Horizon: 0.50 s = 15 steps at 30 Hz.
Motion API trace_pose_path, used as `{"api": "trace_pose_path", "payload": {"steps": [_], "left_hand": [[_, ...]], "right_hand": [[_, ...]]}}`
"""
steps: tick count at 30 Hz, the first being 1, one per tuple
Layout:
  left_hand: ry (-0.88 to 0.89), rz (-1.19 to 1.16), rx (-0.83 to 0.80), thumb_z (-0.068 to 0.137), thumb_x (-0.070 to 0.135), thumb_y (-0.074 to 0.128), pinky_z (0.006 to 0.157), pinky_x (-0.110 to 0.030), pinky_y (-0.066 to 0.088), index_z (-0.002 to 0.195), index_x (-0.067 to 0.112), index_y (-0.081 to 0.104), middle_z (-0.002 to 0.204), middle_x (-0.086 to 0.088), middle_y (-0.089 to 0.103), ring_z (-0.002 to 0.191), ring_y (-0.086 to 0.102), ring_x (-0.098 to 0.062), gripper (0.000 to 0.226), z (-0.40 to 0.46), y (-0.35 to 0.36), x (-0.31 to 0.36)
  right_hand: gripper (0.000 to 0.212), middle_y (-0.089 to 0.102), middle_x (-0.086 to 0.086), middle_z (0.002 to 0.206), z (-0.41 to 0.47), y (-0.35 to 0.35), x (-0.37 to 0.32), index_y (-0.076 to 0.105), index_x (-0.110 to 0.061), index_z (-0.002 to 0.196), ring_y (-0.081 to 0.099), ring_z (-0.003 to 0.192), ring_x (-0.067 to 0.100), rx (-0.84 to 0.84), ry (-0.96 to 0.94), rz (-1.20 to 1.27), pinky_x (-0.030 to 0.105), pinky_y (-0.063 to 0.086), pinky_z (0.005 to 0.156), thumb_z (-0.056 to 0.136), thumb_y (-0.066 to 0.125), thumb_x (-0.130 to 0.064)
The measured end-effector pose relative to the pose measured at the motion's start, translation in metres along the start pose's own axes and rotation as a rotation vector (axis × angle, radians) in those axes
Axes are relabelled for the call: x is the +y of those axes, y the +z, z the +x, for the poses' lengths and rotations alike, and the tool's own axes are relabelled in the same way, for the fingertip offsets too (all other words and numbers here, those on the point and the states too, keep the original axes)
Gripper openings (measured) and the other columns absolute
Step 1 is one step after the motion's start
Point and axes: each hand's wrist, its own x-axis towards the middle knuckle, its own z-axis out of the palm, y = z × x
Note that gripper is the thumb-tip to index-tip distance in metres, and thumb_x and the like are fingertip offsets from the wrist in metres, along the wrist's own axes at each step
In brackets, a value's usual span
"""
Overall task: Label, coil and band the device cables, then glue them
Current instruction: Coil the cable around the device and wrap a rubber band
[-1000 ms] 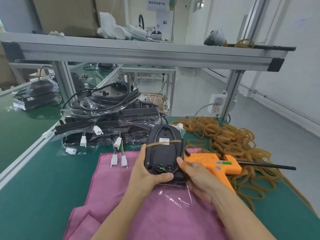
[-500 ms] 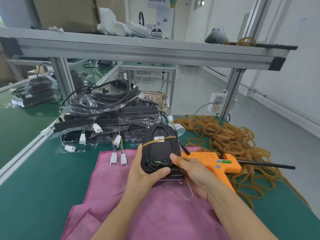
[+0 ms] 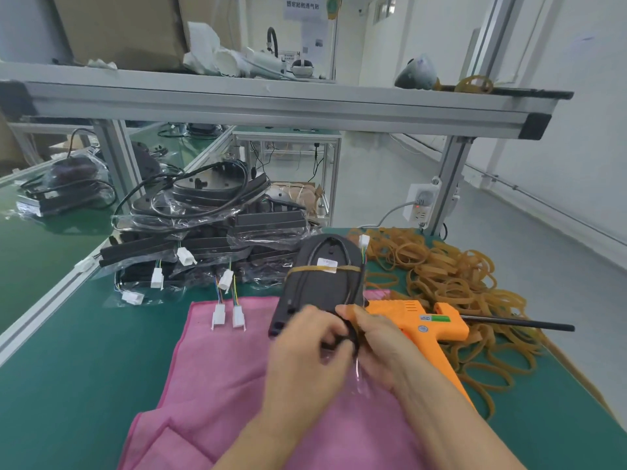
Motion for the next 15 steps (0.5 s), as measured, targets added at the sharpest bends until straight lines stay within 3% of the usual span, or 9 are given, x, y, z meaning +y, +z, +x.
{"api": "trace_pose_path", "payload": {"steps": [1, 3, 6, 11, 15], "left_hand": [[0.033, 0.045, -0.060, 0.070, 0.013, 0.067, 0.060, -0.024, 0.043, 0.076, 0.019, 0.060, 0.074, 0.010, 0.053, 0.067, 0.051, -0.006, 0.011, -0.006, 0.009, 0.004], [-0.003, 0.147, -0.102, 0.074, 0.018, 0.067, 0.060, -0.032, 0.045, 0.078, 0.019, 0.060, 0.078, 0.009, 0.056, 0.067, 0.054, -0.012, 0.007, -0.012, 0.020, 0.006], [-0.057, 0.234, -0.040, 0.075, 0.023, 0.069, 0.053, -0.026, 0.038, 0.074, 0.019, 0.060, 0.074, 0.008, 0.060, 0.060, 0.057, -0.015, 0.010, -0.006, 0.023, 0.007], [0.058, 0.384, 0.110, 0.066, 0.023, 0.068, 0.034, -0.024, 0.030, 0.064, 0.012, 0.050, 0.054, 0.002, 0.053, 0.039, 0.050, -0.023, 0.020, 0.003, 0.024, 0.006], [0.056, 0.393, 0.095, 0.068, 0.024, 0.046, 0.034, -0.024, 0.027, 0.063, 0.012, 0.048, 0.052, 0.001, 0.050, 0.038, 0.047, -0.025, 0.013, 0.003, 0.023, 0.001]], "right_hand": [[0.022, 0.056, 0.012, 0.054, 0.000, 0.005, -0.001, 0.064, -0.007, 0.065, 0.054, 0.046, 0.021, 0.010, -0.016, -0.015, 0.029, 0.049, 0.048, 0.086, 0.064, -0.007], [0.024, 0.046, 0.006, 0.048, -0.001, 0.014, -0.006, 0.061, -0.013, 0.063, 0.043, 0.039, 0.017, 0.059, -0.050, -0.050, 0.020, 0.037, 0.039, 0.087, 0.065, -0.011], [0.018, 0.046, 0.006, 0.053, -0.003, 0.020, -0.011, 0.058, -0.012, 0.071, 0.043, 0.040, 0.015, 0.090, -0.065, -0.033, 0.019, 0.037, 0.040, 0.089, 0.064, -0.013], [0.035, 0.044, -0.001, 0.045, -0.008, 0.021, -0.003, 0.054, -0.016, 0.057, 0.044, 0.040, 0.009, 0.048, -0.123, -0.015, 0.017, 0.038, 0.039, 0.090, 0.061, -0.008], [0.031, 0.042, -0.001, 0.045, -0.007, 0.023, -0.001, 0.053, -0.013, 0.060, 0.043, 0.039, 0.008, 0.098, -0.135, 0.026, 0.017, 0.038, 0.039, 0.089, 0.062, -0.008]]}}
